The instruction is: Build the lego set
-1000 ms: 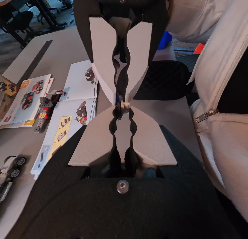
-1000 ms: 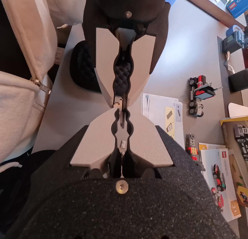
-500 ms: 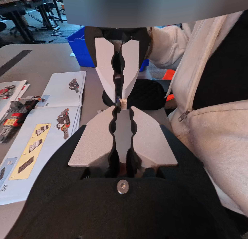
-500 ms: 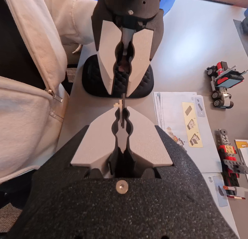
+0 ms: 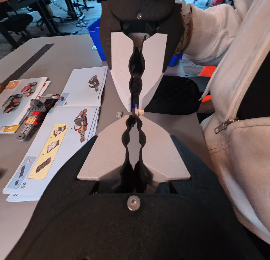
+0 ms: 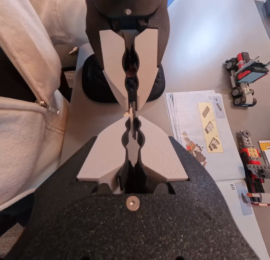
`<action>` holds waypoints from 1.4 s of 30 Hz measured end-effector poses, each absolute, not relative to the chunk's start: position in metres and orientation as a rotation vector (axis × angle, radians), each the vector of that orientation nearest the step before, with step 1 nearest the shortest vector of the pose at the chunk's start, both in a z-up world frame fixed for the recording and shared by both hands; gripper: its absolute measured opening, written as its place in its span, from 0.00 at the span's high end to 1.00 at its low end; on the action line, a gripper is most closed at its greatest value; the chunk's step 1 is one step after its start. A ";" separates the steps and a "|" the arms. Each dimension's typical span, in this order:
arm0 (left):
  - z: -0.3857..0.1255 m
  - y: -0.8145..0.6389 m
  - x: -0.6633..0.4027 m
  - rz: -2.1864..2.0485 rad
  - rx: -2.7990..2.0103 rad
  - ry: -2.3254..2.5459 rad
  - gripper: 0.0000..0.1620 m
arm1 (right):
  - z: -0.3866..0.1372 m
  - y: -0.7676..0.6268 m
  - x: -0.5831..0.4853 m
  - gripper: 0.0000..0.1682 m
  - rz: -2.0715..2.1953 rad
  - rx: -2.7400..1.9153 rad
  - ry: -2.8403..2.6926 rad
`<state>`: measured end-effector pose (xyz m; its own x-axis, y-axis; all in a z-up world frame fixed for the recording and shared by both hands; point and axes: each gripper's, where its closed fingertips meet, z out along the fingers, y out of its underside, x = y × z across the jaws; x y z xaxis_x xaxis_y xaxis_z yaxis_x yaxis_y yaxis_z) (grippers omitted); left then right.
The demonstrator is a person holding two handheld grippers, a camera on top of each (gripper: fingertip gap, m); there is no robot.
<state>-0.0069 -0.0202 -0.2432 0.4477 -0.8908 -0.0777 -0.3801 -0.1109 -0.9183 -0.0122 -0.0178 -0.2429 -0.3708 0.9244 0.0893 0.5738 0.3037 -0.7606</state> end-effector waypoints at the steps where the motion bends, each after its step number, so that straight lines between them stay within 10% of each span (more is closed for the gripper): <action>1: -0.244 -0.020 -0.007 -0.628 -1.706 1.093 0.96 | -0.244 -0.017 -0.012 0.96 0.869 -1.337 -2.042; 12: -0.251 -0.024 -0.002 -0.697 -1.714 1.109 0.96 | -0.252 -0.021 -0.008 0.96 0.886 -1.352 -2.059; 26: -0.192 0.002 -0.008 -1.189 -1.506 0.470 0.78 | -0.189 0.009 -0.013 0.96 2.066 -1.398 -1.044; 42: -0.173 -0.008 0.011 -0.866 -1.454 0.649 0.91 | -0.172 -0.007 -0.009 0.96 2.126 -1.115 -0.941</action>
<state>0.0115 -0.0075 -0.1728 0.5585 -0.8197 0.1270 0.1081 -0.0799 -0.9909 -0.0086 -0.0065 -0.1723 -0.5004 0.7315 -0.4632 -0.1490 -0.5998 -0.7862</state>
